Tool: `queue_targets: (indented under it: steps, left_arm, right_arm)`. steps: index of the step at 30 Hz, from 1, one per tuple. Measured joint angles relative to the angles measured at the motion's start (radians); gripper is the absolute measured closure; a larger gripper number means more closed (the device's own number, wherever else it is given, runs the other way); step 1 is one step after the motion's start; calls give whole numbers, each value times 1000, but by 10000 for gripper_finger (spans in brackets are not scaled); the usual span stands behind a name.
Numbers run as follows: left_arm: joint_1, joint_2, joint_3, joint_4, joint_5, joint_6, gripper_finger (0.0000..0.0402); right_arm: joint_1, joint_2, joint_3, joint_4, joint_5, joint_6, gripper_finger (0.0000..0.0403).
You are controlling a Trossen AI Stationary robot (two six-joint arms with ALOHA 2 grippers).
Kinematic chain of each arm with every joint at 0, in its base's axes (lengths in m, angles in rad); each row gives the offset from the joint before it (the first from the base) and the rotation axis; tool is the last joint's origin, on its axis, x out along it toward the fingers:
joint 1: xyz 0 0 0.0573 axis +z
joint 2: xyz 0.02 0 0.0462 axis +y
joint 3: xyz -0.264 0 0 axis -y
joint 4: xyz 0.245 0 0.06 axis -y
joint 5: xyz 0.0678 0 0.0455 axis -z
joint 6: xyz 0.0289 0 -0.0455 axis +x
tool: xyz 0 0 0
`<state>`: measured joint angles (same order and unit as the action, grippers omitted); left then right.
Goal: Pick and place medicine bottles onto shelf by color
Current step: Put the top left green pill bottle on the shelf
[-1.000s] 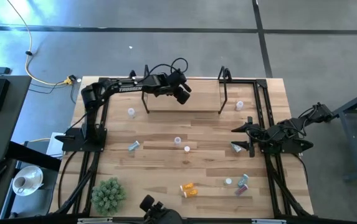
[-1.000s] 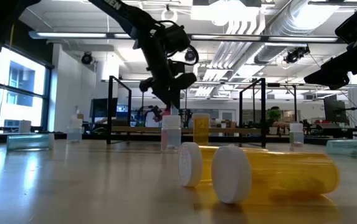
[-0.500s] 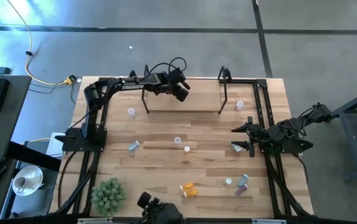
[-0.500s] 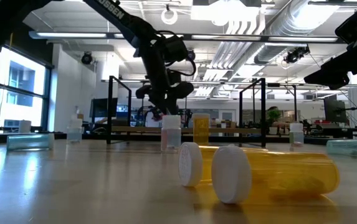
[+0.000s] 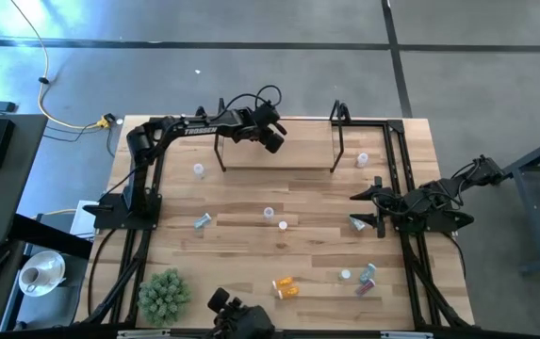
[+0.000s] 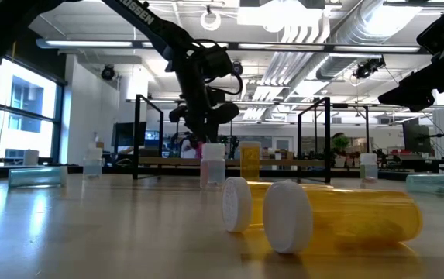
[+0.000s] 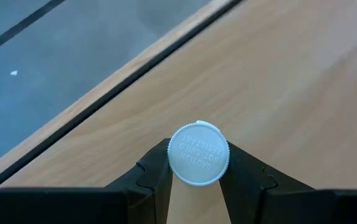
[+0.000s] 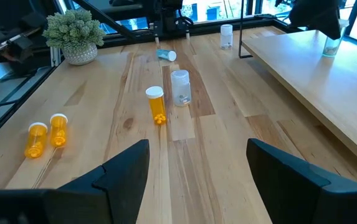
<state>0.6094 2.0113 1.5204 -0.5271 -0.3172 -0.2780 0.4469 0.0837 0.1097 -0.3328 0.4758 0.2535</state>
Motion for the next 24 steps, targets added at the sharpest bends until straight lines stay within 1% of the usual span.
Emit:
queue_targets:
  steps: [4,14,24]
  left_arm:
    - [0,0,0,1,11,2,293]
    - [0,0,0,1,-8,2,250]
    - [0,0,0,20,-8,2,224]
  right_arm:
    - [0,0,0,0,0,0,143]
    - [0,0,0,0,0,0,143]
    - [0,0,0,0,0,0,143]
